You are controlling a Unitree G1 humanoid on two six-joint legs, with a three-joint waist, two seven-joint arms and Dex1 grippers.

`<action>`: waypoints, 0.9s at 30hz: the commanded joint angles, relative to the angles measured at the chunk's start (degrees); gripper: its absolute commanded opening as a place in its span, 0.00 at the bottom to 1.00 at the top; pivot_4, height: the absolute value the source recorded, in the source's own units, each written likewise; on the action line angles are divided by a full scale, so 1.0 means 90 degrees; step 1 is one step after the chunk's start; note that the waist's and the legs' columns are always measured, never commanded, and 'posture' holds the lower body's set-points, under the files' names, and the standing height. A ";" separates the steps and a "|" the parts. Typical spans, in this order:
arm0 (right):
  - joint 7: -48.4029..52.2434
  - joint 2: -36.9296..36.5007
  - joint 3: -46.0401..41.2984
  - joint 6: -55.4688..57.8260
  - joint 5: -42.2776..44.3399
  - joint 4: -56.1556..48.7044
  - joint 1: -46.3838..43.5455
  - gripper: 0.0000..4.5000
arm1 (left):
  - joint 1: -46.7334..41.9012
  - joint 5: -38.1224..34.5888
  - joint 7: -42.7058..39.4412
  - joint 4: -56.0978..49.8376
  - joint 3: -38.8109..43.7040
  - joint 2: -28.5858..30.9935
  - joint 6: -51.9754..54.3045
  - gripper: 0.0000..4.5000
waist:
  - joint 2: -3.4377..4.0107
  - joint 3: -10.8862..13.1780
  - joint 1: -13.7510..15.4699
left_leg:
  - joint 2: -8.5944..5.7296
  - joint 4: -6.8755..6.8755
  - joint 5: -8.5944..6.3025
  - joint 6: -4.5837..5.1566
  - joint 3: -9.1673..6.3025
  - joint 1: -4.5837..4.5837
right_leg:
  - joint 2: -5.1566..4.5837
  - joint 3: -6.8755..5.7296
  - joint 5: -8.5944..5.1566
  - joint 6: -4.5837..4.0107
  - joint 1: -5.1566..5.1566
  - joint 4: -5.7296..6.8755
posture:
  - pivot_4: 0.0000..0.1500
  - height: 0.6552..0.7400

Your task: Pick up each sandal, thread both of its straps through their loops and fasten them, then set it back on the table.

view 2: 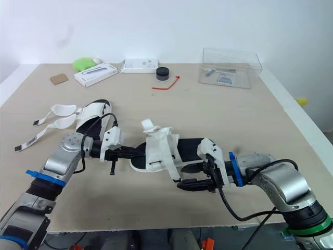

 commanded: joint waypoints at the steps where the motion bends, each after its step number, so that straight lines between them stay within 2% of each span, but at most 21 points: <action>1: -0.0229 0.0077 0.0152 0.0075 -0.0260 0.0032 -0.0132 0.67 | 0.0070 0.0001 0.0116 -0.0285 0.0039 -0.0033 -0.0025 0.00 | 0.0001 0.0000 0.0001 | 0.0000 0.0000 0.0000 0.0000 -0.0001 -0.0001 | 0.0000 0.0000 0.0000 0.0000 0.0000 0.0000 | 1.00 1.00; 7: -0.0263 0.0213 0.0324 0.0045 -0.0548 0.0145 -0.0266 0.67 | 0.0083 -0.0032 0.0207 -0.0367 0.0055 -0.0033 0.0052 0.00 | 0.0001 0.0000 -0.0005 | -0.0003 0.0000 0.0000 0.0000 0.0005 -0.0002 | -0.0003 0.0001 0.0000 0.0000 -0.0002 0.0000 | 1.00 1.00; 10: -0.0383 0.0414 0.0289 0.0265 -0.0444 0.0149 -0.0467 0.48 | 0.0116 -0.0042 0.0228 -0.0409 0.0064 -0.0013 0.0065 0.00 | 0.0001 0.0000 -0.0009 | -0.0001 0.0000 0.0000 0.0000 0.0004 -0.0001 | 0.0002 0.0001 0.0000 0.0000 -0.0003 0.0000 | 1.00 1.00; 13: -0.0399 0.0536 0.0246 0.0497 -0.0338 0.0206 -0.0641 0.16 | 0.0119 -0.0039 0.0254 -0.0418 0.0061 -0.0016 0.0070 0.00 | 0.0001 0.0000 -0.0005 | 0.0000 0.0000 0.0000 0.0000 0.0000 -0.0001 | 0.0003 -0.0001 0.0000 0.0000 -0.0002 0.0000 | 1.00 1.00; 15: -0.0418 0.0594 0.0204 0.0686 -0.0224 0.0213 -0.0722 0.00 | 0.0117 -0.0044 0.0266 -0.0430 0.0063 -0.0018 0.0077 0.00 | 0.0001 0.0000 -0.0004 | 0.0000 0.0000 0.0000 0.0000 0.0000 -0.0002 | 0.0002 -0.0002 0.0001 -0.0001 -0.0002 0.0000 | 1.00 1.00; 22: -0.0708 0.0879 -0.0347 0.1885 0.0714 0.0215 -0.1017 0.00 | 0.0134 -0.0108 0.0313 -0.0465 0.0104 -0.0024 0.0144 0.00 | 0.0001 0.0000 -0.0004 | -0.0001 0.0000 -0.0001 0.0001 0.0002 -0.0004 | -0.0004 -0.0001 0.0002 -0.0002 -0.0002 0.0000 | 1.00 1.00; 27: -0.1201 0.1240 -0.1055 0.2827 0.1541 0.0503 -0.1653 0.00 | 0.0167 -0.0095 0.0290 -0.0473 0.0079 0.0009 0.0092 0.00 | 0.0001 0.0000 -0.0013 | 0.0000 0.0000 0.0000 0.0001 0.0002 -0.0004 | -0.0002 -0.0001 0.0003 -0.0004 -0.0004 0.0000 | 1.00 1.00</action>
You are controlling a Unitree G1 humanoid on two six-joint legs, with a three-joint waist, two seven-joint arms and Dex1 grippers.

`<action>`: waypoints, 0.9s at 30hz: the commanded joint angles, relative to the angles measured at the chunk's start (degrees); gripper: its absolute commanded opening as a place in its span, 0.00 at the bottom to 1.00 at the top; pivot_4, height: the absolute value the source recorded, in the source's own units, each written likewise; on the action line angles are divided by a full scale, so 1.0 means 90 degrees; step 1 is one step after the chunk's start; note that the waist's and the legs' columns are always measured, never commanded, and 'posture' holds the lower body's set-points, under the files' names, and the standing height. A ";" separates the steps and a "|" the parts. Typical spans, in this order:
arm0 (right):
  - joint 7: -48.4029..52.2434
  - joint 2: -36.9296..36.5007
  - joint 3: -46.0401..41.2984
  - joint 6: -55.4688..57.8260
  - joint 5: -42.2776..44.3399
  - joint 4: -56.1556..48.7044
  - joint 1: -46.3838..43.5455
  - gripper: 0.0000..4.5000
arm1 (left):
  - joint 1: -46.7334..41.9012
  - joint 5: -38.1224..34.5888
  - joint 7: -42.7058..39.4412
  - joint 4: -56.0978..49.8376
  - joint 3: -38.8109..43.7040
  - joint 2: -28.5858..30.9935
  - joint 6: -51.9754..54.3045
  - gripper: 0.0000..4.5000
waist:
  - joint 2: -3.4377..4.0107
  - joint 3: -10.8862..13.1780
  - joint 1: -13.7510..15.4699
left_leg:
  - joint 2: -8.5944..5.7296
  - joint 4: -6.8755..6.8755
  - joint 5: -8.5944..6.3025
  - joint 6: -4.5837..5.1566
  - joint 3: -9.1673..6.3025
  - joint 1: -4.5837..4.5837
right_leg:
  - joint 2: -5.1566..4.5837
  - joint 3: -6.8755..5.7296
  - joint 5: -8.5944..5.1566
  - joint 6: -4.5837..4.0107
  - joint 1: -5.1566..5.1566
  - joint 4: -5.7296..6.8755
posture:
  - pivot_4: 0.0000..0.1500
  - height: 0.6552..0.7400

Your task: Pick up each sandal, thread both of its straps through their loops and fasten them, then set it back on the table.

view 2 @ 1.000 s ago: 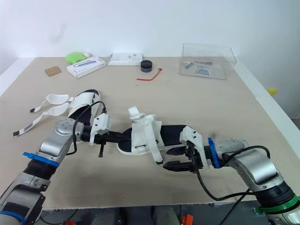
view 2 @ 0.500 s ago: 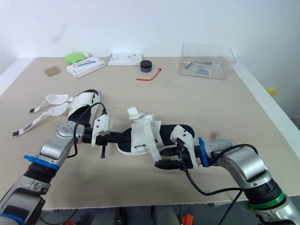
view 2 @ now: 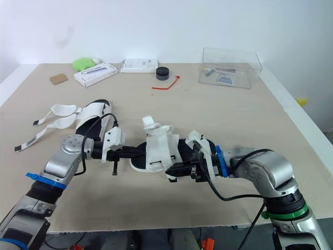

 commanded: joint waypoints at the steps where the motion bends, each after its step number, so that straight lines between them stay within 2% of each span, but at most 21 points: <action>1: -0.0438 0.0291 -0.0702 0.0593 0.0664 0.0250 -0.0570 0.00 | 0.0040 -0.0034 -0.0025 -0.0173 0.0070 0.0034 -0.0082 0.00 | 0.0000 0.0000 -0.0002 | 0.0000 0.0000 0.0000 0.0000 -0.0002 0.0000 | 0.0001 -0.0001 0.0000 0.0000 0.0000 0.0000 | 1.00 1.00; 5: -0.1203 0.0768 -0.1181 0.1188 0.0758 0.1077 -0.1435 0.00 | 0.0039 -0.0017 -0.0041 -0.0154 0.0052 0.0031 -0.0131 0.00 | 0.0000 0.0000 -0.0005 | 0.0002 0.0000 0.0000 0.0000 -0.0002 0.0000 | 0.0000 0.0000 0.0003 -0.0006 0.0000 0.0000 | 1.00 1.00; 9: -0.1669 0.0886 -0.1187 0.1403 0.0378 0.1877 -0.1984 0.00 | 0.0100 0.0022 -0.0062 -0.0160 0.0009 0.0048 -0.0207 0.00 | 0.0001 0.0000 -0.0004 | 0.0001 -0.0001 0.0000 0.0000 -0.0001 -0.0007 | -0.0006 0.0000 0.0003 -0.0007 -0.0003 -0.0001 | 1.00 1.00; 19: -0.1899 0.0995 -0.1255 0.2239 0.0341 0.2384 -0.2202 0.00 | 0.0171 0.0033 -0.0028 -0.0229 0.0019 0.0078 -0.0194 0.00 | 0.0002 -0.0001 -0.0005 | 0.0000 -0.0003 -0.0010 0.0014 -0.0008 -0.0025 | -0.0021 0.0000 0.0003 -0.0005 -0.0012 -0.0007 | 1.00 1.00; 27: -0.2357 0.1103 -0.1169 0.2265 0.1051 0.2712 -0.2289 0.00 | 0.0194 0.0059 -0.0026 -0.0269 0.0010 0.0108 -0.0180 0.00 | 0.0002 -0.0001 -0.0010 | 0.0001 -0.0002 -0.0009 0.0014 -0.0011 -0.0025 | -0.0018 -0.0001 0.0003 -0.0006 -0.0012 -0.0007 | 1.00 1.00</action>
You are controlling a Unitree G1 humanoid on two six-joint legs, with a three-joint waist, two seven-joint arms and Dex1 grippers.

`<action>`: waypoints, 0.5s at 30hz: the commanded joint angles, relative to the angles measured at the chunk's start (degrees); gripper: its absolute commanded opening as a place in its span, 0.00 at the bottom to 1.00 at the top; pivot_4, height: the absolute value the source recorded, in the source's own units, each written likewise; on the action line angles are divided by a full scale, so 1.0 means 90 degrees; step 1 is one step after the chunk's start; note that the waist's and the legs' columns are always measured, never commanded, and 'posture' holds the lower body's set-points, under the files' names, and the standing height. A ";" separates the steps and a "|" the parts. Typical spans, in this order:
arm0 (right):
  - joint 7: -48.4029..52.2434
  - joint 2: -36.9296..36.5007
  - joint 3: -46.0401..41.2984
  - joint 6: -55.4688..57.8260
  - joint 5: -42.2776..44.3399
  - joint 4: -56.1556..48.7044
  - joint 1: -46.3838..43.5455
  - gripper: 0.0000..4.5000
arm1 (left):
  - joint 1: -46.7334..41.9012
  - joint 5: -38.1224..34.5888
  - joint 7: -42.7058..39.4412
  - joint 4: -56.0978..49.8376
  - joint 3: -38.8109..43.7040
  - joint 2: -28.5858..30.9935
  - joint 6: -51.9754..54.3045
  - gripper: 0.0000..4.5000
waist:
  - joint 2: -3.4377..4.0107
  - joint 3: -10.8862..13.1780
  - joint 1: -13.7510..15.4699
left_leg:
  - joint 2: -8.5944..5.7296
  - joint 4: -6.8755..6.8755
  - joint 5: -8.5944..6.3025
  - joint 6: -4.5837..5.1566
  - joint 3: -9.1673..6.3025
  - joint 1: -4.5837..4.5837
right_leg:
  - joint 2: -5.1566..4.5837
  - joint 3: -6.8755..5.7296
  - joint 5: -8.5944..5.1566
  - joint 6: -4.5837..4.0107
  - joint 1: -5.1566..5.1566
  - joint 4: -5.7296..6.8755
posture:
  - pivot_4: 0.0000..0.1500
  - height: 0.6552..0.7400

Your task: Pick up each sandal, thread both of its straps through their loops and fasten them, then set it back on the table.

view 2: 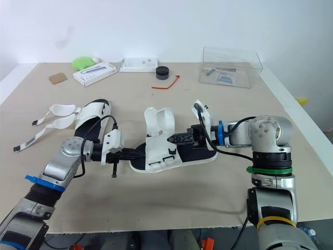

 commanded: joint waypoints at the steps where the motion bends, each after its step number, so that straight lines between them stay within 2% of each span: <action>1: -0.0263 -0.0022 -0.0098 0.0003 0.0481 0.0073 -0.0193 0.00 | 0.0034 0.0020 -0.0021 -0.0146 0.0026 0.0070 -0.0037 0.00 | 0.0000 0.0000 0.0000 | 0.0000 0.0000 0.0000 0.0000 0.0000 0.0000 | 0.0000 0.0000 0.0000 0.0000 0.0000 0.0000 | 1.00 1.00; 15: -0.1611 -0.0255 0.0184 0.0003 0.2389 0.0568 -0.0122 0.00 | 0.0089 0.0047 -0.0020 -0.0206 0.0002 0.0091 -0.0033 0.00 | 0.0000 0.0000 -0.0002 | 0.0001 -0.0001 0.0000 0.0000 -0.0001 -0.0003 | -0.0002 0.0000 -0.0001 0.0001 0.0000 -0.0004 | 1.00 1.00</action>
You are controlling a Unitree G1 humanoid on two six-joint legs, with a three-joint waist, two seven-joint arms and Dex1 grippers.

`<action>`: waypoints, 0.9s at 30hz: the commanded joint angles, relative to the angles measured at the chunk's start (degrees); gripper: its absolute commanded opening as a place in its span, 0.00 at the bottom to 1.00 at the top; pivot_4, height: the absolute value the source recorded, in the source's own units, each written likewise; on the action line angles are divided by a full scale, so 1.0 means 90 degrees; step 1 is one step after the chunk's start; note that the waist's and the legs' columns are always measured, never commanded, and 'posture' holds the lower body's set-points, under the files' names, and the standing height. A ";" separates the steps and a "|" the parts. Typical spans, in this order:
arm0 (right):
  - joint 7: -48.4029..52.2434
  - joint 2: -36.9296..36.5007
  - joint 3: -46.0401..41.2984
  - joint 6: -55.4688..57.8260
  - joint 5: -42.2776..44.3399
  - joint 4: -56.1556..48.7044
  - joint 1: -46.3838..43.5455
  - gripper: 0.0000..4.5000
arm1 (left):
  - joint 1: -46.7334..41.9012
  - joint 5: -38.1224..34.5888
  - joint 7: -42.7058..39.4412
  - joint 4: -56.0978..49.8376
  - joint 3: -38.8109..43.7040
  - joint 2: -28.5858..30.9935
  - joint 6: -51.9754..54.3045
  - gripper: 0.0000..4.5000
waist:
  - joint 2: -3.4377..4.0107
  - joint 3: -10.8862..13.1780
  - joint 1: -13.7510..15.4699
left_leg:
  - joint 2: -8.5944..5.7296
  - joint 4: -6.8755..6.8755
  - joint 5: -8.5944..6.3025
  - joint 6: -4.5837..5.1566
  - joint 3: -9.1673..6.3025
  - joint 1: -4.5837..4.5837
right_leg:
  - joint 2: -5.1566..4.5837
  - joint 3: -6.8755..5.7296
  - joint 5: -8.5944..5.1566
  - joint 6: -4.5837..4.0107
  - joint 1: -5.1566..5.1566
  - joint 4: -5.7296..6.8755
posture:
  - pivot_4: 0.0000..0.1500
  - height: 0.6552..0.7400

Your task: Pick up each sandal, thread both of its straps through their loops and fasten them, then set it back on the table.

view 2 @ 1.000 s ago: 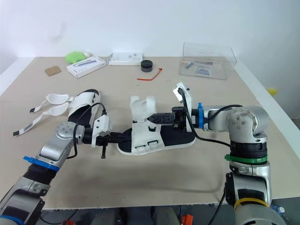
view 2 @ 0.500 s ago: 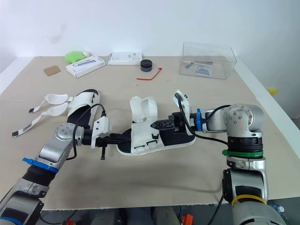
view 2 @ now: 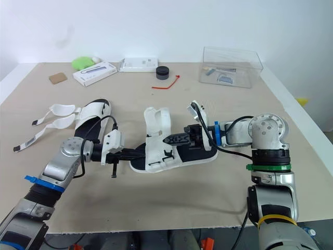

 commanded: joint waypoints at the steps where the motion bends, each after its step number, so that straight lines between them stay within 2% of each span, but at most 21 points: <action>1: -0.0350 -0.0101 -0.0016 -0.0011 0.0660 0.0073 -0.0052 0.00 | 0.0066 0.0034 -0.0024 -0.0163 -0.0001 0.0076 -0.0037 0.00 | 0.0000 0.0000 0.0000 | 0.0000 0.0000 0.0000 0.0000 0.0000 0.0000 | 0.0000 -0.0001 0.0000 0.0000 0.0000 0.0000 | 1.00 1.00; 16: -0.1518 -0.0176 0.0184 -0.0011 0.1549 0.0837 -0.0198 0.00 | 0.0140 0.0054 0.0026 -0.0250 -0.0032 0.0048 -0.0009 0.00 | 0.0000 0.0000 0.0000 | 0.0000 0.0000 -0.0003 0.0005 -0.0012 -0.0022 | -0.0002 -0.0011 -0.0001 0.0002 -0.0004 -0.0017 | 1.00 1.00; 27: -0.1717 -0.0390 0.0580 -0.0011 0.1693 0.0755 -0.0115 0.00 | 0.0189 0.0057 0.0073 -0.0310 -0.0022 0.0061 0.0033 0.00 | 0.0001 -0.0001 0.0001 | 0.0003 -0.0001 -0.0016 0.0027 -0.0020 -0.0035 | -0.0010 -0.0020 -0.0001 0.0003 -0.0004 -0.0040 | 1.00 1.00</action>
